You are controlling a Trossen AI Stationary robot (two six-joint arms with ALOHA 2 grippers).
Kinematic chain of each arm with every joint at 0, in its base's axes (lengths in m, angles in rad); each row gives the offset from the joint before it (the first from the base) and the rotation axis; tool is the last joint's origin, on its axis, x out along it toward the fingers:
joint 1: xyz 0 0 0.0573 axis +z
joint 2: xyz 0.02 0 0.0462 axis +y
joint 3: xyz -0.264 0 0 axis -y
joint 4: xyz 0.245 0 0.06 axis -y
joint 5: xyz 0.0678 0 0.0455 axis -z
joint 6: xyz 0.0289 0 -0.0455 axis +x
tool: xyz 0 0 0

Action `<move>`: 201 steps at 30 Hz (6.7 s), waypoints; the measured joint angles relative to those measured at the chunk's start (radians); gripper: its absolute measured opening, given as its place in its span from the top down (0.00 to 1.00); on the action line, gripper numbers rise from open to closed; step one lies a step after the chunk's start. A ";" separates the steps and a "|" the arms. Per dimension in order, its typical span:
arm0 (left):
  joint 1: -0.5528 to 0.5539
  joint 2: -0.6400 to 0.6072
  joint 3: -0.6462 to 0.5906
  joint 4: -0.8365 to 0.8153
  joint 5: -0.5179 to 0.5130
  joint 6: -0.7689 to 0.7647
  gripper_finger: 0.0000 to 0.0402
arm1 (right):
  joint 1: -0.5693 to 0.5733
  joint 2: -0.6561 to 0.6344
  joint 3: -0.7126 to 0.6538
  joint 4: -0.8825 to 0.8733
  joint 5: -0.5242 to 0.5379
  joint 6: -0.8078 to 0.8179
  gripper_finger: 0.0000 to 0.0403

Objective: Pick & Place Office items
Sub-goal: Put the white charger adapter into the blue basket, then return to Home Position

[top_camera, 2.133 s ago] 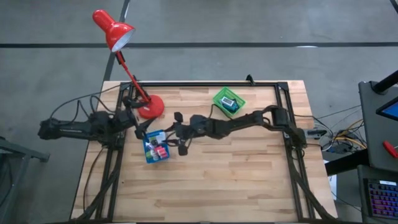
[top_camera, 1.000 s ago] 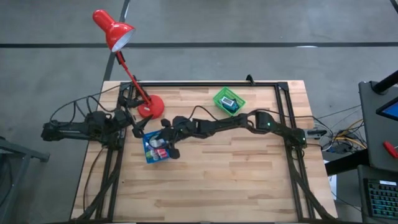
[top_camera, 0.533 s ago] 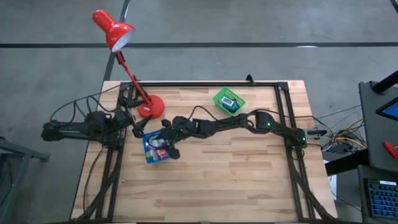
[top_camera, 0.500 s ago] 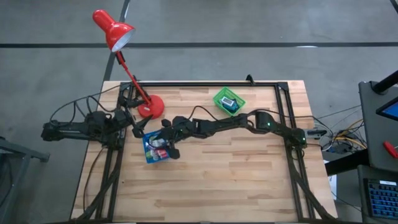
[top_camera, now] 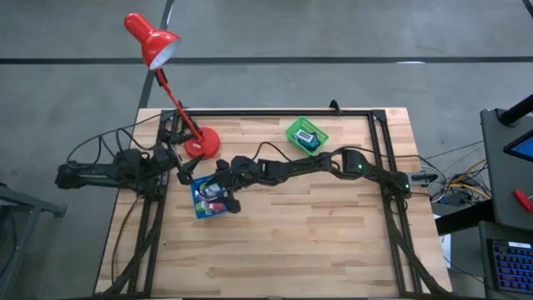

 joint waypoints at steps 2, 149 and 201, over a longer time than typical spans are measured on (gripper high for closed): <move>0.000 0.000 0.000 0.000 0.000 0.000 0.17 | 0.000 0.000 0.001 0.004 0.005 0.000 0.26; -0.011 -0.201 -0.195 -0.155 0.062 -0.342 0.17 | 0.120 -2.458 -1.835 -0.232 0.496 -0.048 0.46; -0.012 -0.201 -0.231 -0.141 0.394 -0.351 0.17 | 0.120 -2.458 -1.860 -0.245 0.431 -0.079 0.46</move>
